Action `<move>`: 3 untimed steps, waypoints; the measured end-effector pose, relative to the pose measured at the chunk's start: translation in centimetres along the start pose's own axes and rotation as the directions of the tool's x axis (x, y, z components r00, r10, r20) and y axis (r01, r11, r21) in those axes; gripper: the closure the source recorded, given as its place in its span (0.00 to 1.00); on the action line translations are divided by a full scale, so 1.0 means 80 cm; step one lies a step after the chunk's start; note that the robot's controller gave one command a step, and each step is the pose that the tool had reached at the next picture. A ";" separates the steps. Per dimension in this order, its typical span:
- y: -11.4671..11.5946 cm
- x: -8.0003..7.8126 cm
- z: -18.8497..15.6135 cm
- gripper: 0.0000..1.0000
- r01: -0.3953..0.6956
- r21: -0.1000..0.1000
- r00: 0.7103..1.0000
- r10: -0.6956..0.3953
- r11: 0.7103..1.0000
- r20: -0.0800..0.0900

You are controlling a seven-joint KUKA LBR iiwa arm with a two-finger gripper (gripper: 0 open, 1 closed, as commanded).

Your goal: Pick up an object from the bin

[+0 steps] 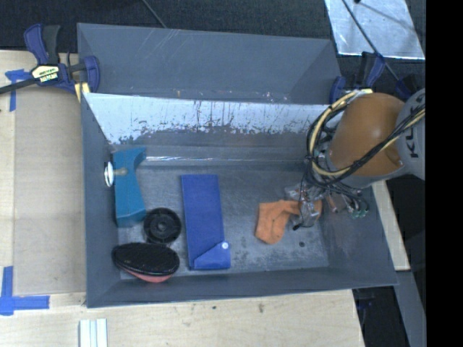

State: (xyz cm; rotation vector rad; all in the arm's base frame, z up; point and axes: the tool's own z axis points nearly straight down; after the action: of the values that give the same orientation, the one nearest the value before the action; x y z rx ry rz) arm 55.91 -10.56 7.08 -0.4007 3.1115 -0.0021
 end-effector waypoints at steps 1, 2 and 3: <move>0.000 0.000 0.000 1.00 0.000 0.000 1.000 0.000 1.000 0.000; 0.001 0.001 -0.004 1.00 0.000 -0.002 1.000 0.000 1.000 -0.003; 0.001 0.002 -0.023 1.00 0.000 -0.003 1.000 0.000 1.000 -0.006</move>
Offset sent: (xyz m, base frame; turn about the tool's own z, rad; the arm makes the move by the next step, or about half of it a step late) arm 0.0000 -0.0001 0.0548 0.0000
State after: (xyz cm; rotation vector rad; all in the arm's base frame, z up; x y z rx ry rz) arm 55.73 -10.50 8.92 -0.4008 3.1178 0.0015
